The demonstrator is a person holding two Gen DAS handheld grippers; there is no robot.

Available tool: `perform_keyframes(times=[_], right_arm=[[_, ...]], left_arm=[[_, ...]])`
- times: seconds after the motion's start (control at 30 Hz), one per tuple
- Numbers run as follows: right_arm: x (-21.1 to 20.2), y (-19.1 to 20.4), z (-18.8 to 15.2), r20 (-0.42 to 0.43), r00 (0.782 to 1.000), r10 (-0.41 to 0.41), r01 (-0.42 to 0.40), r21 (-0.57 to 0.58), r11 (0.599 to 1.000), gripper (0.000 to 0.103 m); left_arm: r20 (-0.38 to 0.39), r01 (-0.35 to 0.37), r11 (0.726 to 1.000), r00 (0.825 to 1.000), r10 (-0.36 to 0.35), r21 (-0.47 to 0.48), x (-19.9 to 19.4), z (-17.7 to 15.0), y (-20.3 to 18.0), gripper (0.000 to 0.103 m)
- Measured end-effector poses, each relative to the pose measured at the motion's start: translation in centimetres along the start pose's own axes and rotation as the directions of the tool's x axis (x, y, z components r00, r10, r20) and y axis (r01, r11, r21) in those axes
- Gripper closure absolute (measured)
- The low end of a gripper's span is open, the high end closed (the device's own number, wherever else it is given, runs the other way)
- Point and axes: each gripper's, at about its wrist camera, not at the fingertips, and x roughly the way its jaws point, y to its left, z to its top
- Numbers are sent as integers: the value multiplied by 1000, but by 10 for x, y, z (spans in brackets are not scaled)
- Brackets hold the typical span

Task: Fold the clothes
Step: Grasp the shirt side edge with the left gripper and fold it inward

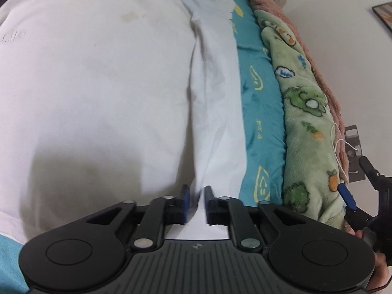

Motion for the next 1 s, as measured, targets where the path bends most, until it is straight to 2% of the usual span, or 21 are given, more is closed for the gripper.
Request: perform_keyframes(times=[0.03, 0.07, 0.2, 0.23, 0.3, 0.33, 0.43, 0.5, 0.6, 0.7, 0.8, 0.87, 0.9, 0.97, 1.0], right_arm=[[2, 3, -2, -7, 1000, -1, 1, -9, 1000, 13], [4, 7, -4, -14, 1000, -2, 2, -17, 1000, 13], [13, 24, -16, -48, 999, 2, -5, -61, 998, 13], [16, 29, -19, -57, 998, 5, -9, -80, 997, 13], [19, 39, -25, -69, 998, 11, -20, -122, 992, 13], [19, 43, -27, -71, 997, 16, -26, -141, 990, 13], [19, 51, -30, -69, 997, 21, -34, -186, 982, 13], [20, 53, -31, -67, 997, 25, -38, -199, 979, 13], [22, 54, -30, -73, 997, 24, -38, -193, 980, 13], [22, 53, -30, -73, 997, 29, -43, -198, 979, 13], [18, 55, -30, -67, 997, 36, -49, -206, 977, 13], [15, 57, -30, -59, 997, 42, -54, -212, 976, 13], [13, 58, -30, -53, 998, 45, -55, -217, 975, 13], [8, 60, -30, -42, 997, 57, -65, -231, 971, 13], [6, 61, -30, -36, 997, 65, -72, -238, 969, 13]], left_arm=[[-12, -7, 1000, 1000, 7, 1, 3, -1, 3, 69], [-23, -14, 1000, 1000, 14, 3, 5, -3, 5, 63], [-15, -27, 998, 999, 28, 58, 9, -6, 3, 62], [-11, -26, 996, 1000, 27, 85, 8, -9, 1, 65], [-3, -16, 988, 1000, 17, 152, 4, -14, -6, 99], [1, -10, 982, 1000, 10, 190, 1, -17, -10, 101], [74, -87, 954, 995, 69, 288, -12, -32, -27, 101], [117, -179, 936, 982, 150, 302, -14, -39, -32, 101], [149, -258, 913, 964, 221, 315, -15, -43, -32, 101], [145, -280, 904, 959, 245, 322, -14, -42, -32, 99], [220, -308, 892, 944, 245, 330, -25, -43, -39, 86], [270, -327, 884, 932, 243, 335, -32, -44, -45, 66], [311, -349, 870, 918, 244, 348, -39, -45, -50, 61], [396, -403, 836, 884, 249, 373, -51, -47, -65, 36], [439, -433, 815, 863, 251, 384, -56, -49, -73, 30]])
